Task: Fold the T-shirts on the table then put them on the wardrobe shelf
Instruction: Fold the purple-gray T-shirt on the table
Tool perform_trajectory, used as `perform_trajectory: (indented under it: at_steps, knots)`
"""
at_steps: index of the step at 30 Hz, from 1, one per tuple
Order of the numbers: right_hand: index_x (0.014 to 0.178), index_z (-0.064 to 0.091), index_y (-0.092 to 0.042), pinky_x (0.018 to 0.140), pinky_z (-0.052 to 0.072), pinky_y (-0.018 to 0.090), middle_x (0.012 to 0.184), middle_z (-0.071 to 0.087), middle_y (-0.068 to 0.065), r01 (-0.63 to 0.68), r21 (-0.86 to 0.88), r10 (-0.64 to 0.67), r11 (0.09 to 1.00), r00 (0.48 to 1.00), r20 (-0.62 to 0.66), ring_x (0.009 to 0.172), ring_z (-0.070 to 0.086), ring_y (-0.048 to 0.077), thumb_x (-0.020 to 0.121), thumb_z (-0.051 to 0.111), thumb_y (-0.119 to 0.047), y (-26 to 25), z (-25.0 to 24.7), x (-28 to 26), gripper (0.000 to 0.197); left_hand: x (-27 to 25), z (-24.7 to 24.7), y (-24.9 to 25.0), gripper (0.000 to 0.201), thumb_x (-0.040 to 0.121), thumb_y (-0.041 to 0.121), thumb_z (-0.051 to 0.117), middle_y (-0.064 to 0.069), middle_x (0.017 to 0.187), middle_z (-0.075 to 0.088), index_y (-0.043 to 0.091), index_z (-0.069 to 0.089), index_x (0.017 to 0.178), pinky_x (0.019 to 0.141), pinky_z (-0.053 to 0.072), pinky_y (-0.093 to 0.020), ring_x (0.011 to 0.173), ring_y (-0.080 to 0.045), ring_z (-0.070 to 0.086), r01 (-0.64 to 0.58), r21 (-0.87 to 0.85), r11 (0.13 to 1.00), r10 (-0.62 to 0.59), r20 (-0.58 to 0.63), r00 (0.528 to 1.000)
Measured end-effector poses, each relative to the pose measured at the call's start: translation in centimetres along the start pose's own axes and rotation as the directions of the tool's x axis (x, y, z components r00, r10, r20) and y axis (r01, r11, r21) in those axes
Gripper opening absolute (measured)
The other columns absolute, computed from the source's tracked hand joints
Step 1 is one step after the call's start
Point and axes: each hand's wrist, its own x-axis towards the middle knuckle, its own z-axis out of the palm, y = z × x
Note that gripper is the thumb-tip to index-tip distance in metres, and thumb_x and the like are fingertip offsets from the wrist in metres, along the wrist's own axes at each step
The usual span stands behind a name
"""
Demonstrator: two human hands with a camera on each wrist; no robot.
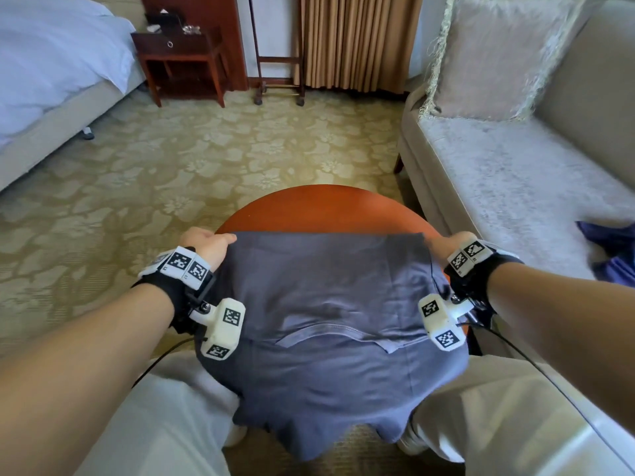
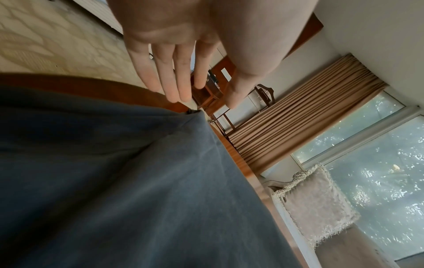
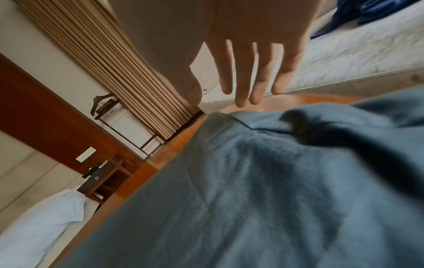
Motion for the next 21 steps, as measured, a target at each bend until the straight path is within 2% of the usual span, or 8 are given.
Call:
perform_trajectory:
  at_steps: [4,7,10,12,13,16,19,21]
  knots:
    - [0.102,0.062,-0.008,0.084,0.051,0.036,0.093,0.068,0.015,-0.042,-0.041,0.040,0.998,0.997,-0.066,0.084,0.066,0.037,0.069,0.059,-0.057,-0.9,1.7,2.3,0.059,1.7,1.6,0.9,0.056,0.081,0.037,0.074,-0.021,0.117,0.066,-0.001,0.063,0.120,0.085,0.052,-0.041,0.102,-0.039,0.064,0.014,0.055,0.998,-0.017,0.055,0.998]
    - [0.114,0.062,-0.004,0.080,0.046,0.030,0.113,0.065,0.016,-0.042,-0.035,0.042,0.999,0.999,-0.021,0.106,0.062,0.034,0.082,0.064,-0.035,-1.4,2.3,3.9,0.045,2.9,2.2,1.1,0.061,0.078,0.032,0.078,-0.018,0.122,0.064,0.004,0.059,0.129,0.087,0.053,-0.040,0.103,-0.037,0.064,0.033,0.096,0.995,-0.040,0.074,0.996]
    - [0.109,0.065,-0.002,0.090,0.052,0.036,0.106,0.067,0.015,-0.113,-0.110,0.104,0.988,0.991,-0.085,0.099,0.066,0.033,0.075,0.067,-0.029,-1.8,2.5,5.1,0.044,4.4,2.8,1.1,0.049,0.077,0.017,0.080,-0.013,0.121,0.064,0.008,0.063,0.122,0.090,0.051,-0.036,0.105,-0.033,0.063,0.049,0.049,0.998,-0.051,0.045,0.998]
    - [0.096,0.067,-0.007,0.082,0.055,0.038,0.085,0.070,0.011,-0.112,-0.086,0.105,0.990,0.991,-0.088,0.077,0.069,0.032,0.060,0.068,-0.037,-1.3,2.7,7.4,0.047,5.4,2.8,1.1,0.033,0.080,0.010,0.077,-0.009,0.114,0.065,0.007,0.068,0.112,0.081,0.044,-0.030,0.098,-0.028,0.060,0.059,0.028,0.998,-0.060,0.018,0.998]
    - [0.095,0.067,-0.007,0.081,0.054,0.036,0.082,0.069,0.008,-0.100,-0.089,0.093,0.991,0.992,-0.079,0.075,0.068,0.031,0.061,0.067,-0.040,-1.1,2.8,8.4,0.048,5.9,2.7,1.1,0.027,0.082,0.010,0.076,-0.008,0.112,0.065,0.007,0.069,0.108,0.079,0.041,-0.029,0.094,-0.025,0.058,0.055,0.018,0.998,-0.055,0.001,0.998]
    - [0.092,0.069,-0.009,0.077,0.053,0.030,0.080,0.069,0.005,-0.072,-0.059,0.067,0.996,0.994,-0.082,0.074,0.068,0.029,0.070,0.067,-0.037,-2.0,2.5,7.5,0.035,7.3,2.2,1.0,0.031,0.082,0.019,0.078,-0.011,0.119,0.066,0.012,0.068,0.110,0.084,0.043,-0.031,0.096,-0.027,0.058,0.055,0.004,0.998,-0.055,-0.025,0.998]
    - [0.106,0.066,-0.006,0.076,0.050,0.029,0.097,0.068,0.011,-0.040,-0.016,0.039,0.999,0.998,-0.051,0.089,0.066,0.032,0.078,0.070,-0.035,-2.7,2.8,7.1,0.040,7.4,2.3,0.9,0.046,0.078,0.034,0.080,-0.011,0.123,0.064,0.016,0.065,0.118,0.097,0.047,-0.038,0.108,-0.032,0.061,0.071,0.004,0.997,-0.071,0.018,0.997]
    - [0.102,0.063,-0.005,0.072,0.054,0.034,0.085,0.066,0.014,-0.087,-0.023,0.085,0.996,0.993,-0.077,0.074,0.066,0.032,0.071,0.071,-0.043,-2.9,2.9,6.0,0.050,6.9,2.5,0.7,0.056,0.073,0.041,0.083,-0.010,0.118,0.066,0.016,0.064,0.118,0.099,0.048,-0.043,0.105,-0.033,0.062,0.091,-0.008,0.996,-0.090,0.051,0.995]
